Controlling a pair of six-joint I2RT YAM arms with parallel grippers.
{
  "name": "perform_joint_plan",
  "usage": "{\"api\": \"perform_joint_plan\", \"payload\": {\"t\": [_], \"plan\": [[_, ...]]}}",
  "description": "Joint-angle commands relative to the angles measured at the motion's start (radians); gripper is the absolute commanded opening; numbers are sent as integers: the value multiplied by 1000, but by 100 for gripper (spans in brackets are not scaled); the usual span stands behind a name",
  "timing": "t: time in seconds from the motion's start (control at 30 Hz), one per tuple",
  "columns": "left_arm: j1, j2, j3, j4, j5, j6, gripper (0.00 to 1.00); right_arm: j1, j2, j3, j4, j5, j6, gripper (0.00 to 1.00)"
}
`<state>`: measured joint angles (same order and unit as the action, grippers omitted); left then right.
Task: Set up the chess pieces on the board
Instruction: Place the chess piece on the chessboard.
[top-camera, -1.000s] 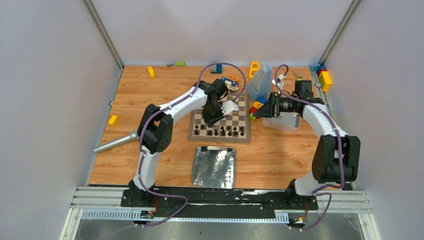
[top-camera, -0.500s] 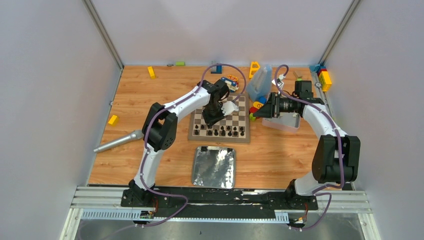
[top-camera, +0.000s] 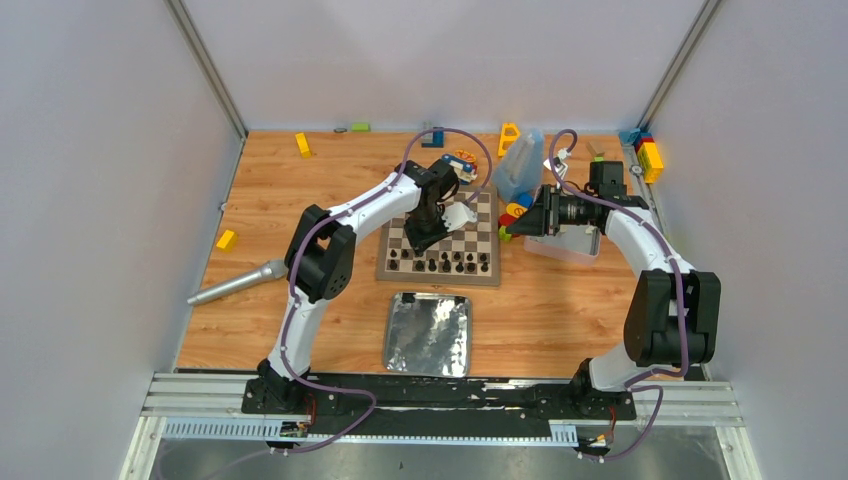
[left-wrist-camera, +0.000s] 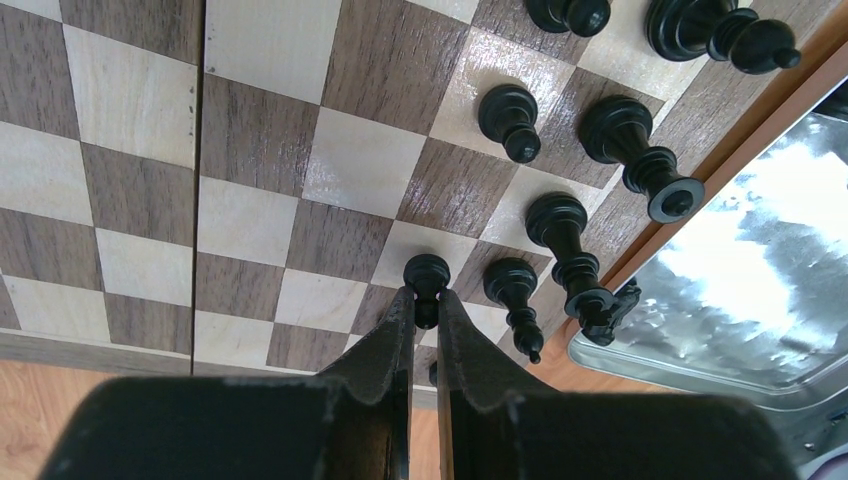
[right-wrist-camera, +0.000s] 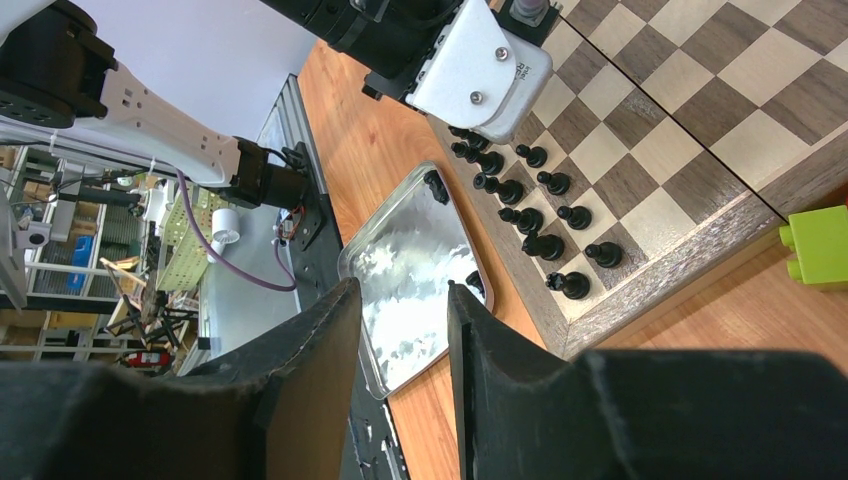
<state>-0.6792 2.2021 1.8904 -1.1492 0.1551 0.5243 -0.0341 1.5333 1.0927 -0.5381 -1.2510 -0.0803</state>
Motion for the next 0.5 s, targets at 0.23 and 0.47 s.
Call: {"api": "perform_joint_plan", "payload": {"t": [0.23,0.47], "plan": [[3,4,10,11,16,-15,9,-4,-26,-7,4,-42,-35,38],[4,8,6,13,11,-15,11,-4,-28,-9,3,-43,-36,37]]}}
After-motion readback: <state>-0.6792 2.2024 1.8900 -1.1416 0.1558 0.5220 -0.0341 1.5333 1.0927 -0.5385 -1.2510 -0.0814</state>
